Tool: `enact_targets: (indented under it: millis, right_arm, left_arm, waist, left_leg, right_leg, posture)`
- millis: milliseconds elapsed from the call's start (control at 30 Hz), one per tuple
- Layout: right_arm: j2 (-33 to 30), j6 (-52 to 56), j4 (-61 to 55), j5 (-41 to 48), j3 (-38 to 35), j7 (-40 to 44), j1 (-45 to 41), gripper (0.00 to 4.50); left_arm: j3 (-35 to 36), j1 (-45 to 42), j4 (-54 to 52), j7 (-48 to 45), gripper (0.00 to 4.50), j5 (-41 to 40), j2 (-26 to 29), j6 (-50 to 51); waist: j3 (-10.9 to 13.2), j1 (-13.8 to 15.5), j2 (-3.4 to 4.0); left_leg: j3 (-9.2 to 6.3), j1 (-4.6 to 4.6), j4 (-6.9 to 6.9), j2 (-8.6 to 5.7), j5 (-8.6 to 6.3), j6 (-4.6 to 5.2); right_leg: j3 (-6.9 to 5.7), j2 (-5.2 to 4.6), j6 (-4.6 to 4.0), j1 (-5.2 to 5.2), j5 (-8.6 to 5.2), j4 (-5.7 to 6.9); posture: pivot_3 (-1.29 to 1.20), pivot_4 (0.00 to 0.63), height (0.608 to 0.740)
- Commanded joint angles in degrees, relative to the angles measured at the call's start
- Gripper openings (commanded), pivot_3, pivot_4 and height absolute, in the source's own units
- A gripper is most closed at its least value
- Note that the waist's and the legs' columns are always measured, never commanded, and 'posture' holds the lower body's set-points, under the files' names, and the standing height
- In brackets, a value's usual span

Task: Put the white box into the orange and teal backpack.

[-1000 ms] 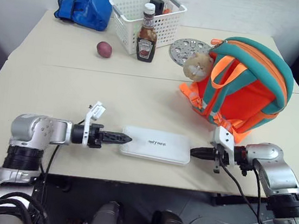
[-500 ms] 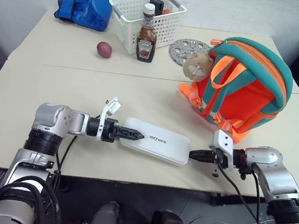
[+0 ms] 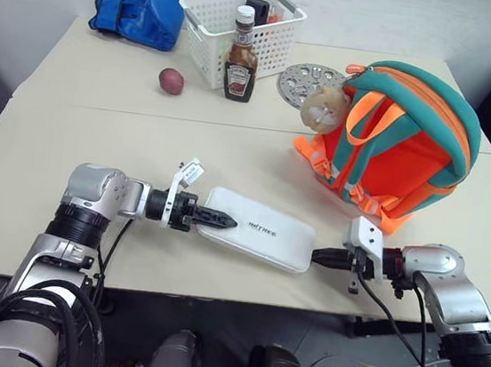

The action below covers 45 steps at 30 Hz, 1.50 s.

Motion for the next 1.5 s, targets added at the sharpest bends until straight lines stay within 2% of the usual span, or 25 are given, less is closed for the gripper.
enact_targets:
  millis: [33, 133, 267, 433, 467, 533, 733, 900, 1100, 1333, 1433, 1500]
  right_arm:
    - [-0.4, 0.7, -2.0, 0.7, 0.5, 0.4, 1.7, 0.0]
    - [-0.8, 1.5, -3.6, 1.5, -0.7, -0.2, 2.8, 0.0]
    - [-0.7, 6.2, -7.9, 5.3, -5.1, -3.5, 4.8, 0.0]
    - [2.7, 14.7, -14.6, 12.3, -16.5, -16.3, 6.3, 0.0]
    - [3.3, 16.6, -15.5, 13.7, -18.1, -18.2, 6.4, 0.17]
    - [4.8, 20.7, -18.0, 17.0, -21.5, -22.6, 6.2, 0.62]
    - [10.3, 28.7, -19.4, 23.2, -27.9, -36.7, 0.7, 2.64]
    - [12.0, 30.6, -15.5, 25.2, -27.6, -39.6, -4.5, 4.38]
    - [16.2, 27.9, -7.8, 25.1, -23.3, -38.4, -13.6, 4.45]
    - [19.6, 20.4, 4.2, 19.6, -17.6, -35.9, -21.8, 4.45]
    - [20.0, 17.6, 7.5, 18.8, -17.2, -33.9, -23.4, 3.87]
    - [19.5, 17.0, 7.9, 18.9, -16.9, -32.0, -23.5, 3.16]
  left_arm:
    - [0.8, 0.0, -1.4, -0.6, 1.4, -0.2, 0.8, 0.0]
    - [3.2, 1.4, -4.2, -0.7, 1.34, -1.8, 1.6, 0.6]
    - [9.8, 4.0, -10.7, -0.4, 1.34, -6.6, 3.1, 3.4]
    - [23.8, 8.7, -21.0, 5.9, 1.34, -12.3, 3.8, 8.1]
    - [26.0, 9.6, -22.4, 7.4, 1.34, -12.9, 3.5, 8.5]
    - [31.3, 11.9, -26.1, 10.7, 1.34, -14.1, 3.2, 8.6]
    - [46.6, 17.3, -34.8, 20.9, 1.34, -18.9, 0.2, 9.9]
    - [52.6, 19.7, -40.1, 27.9, 1.34, -23.9, -2.3, 10.5]
    - [53.1, 20.6, -41.3, 32.9, 1.34, -28.5, -2.3, 8.6]
    - [51.6, 22.0, -40.3, 36.9, 1.34, -32.0, -1.3, 5.0]
    - [51.0, 22.9, -40.2, 37.9, 1.34, -33.1, -0.4, 3.3]
    - [51.1, 23.3, -39.4, 38.8, 1.34, -34.0, 0.2, 2.0]
  waist:
    - [0.0, -0.1, -0.01]
    - [0.0, -0.1, -0.01]
    - [0.0, -0.2, -0.02]
    - [0.0, -0.1, -0.02]
    - [0.0, -0.2, -0.02]
    - [0.0, -0.1, -0.02]
    - [0.0, -0.2, -0.03]
    - [0.0, 0.0, -0.04]
    - [0.0, -0.3, -0.06]
    - [0.0, -1.3, -0.06]
    - [0.0, -1.5, -0.06]
    - [0.0, -1.5, -0.06]
  left_leg:
    - [0.0, 0.0, 0.0, 0.0, 0.0, 0.0]
    - [0.0, 0.0, -0.02, 0.02, 0.0, 0.0]
    - [-0.02, -0.03, -0.05, 0.03, 0.0, 0.0]
    - [-0.07, -0.08, -0.02, 0.02, 0.0, 0.0]
    - [-0.09, -0.08, -0.03, 0.03, 0.0, -0.01]
    - [-0.12, -0.07, -0.06, 0.02, 0.0, -0.01]
    - [-0.12, -0.08, -0.12, 0.01, 0.0, -0.01]
    - [-0.11, -0.09, -0.17, 0.0, 0.0, -0.02]
    - [-0.09, -0.09, -0.16, -0.03, 0.0, -0.01]
    - [-0.07, -0.09, -0.21, -0.02, 0.01, -0.03]
    - [-0.06, -0.11, -0.23, -0.02, 0.01, -0.03]
    - [-0.07, -0.12, -0.24, -0.02, 0.01, -0.03]
  right_leg:
    - [0.0, 0.0, 0.0, 0.0, 0.0, 0.0]
    - [0.0, 0.0, 0.0, -0.01, 0.0, 0.01]
    - [0.01, -0.01, 0.0, -0.05, 0.0, 0.0]
    - [0.01, -0.05, 0.0, -0.07, 0.0, 0.0]
    - [0.0, -0.05, 0.0, -0.06, 0.0, -0.01]
    - [0.0, -0.06, 0.0, -0.05, 0.0, -0.01]
    - [0.0, -0.06, 0.0, -0.07, 0.0, -0.03]
    - [0.02, -0.05, 0.0, -0.08, 0.0, -0.06]
    - [0.11, -0.02, 0.0, -0.09, 0.0, -0.04]
    - [0.11, 0.01, 0.0, -0.16, 0.0, 0.0]
    - [0.11, 0.01, 0.0, -0.17, 0.0, 0.0]
    - [0.11, 0.01, 0.0, -0.17, 0.0, 0.0]
  posture:
    - [0.0, 0.15, 0.74]
    - [0.0, 0.15, 0.74]
    - [0.0, 0.15, 0.74]
    - [0.0, 0.15, 0.74]
    - [0.0, 0.15, 0.74]
    - [0.0, 0.15, 0.74]
    - [0.0, 0.15, 0.74]
    - [0.0, 0.15, 0.74]
    - [0.0, 0.15, 0.74]
    - [0.0, 0.15, 0.74]
    - [0.0, 0.15, 0.74]
    - [0.0, 0.15, 0.74]
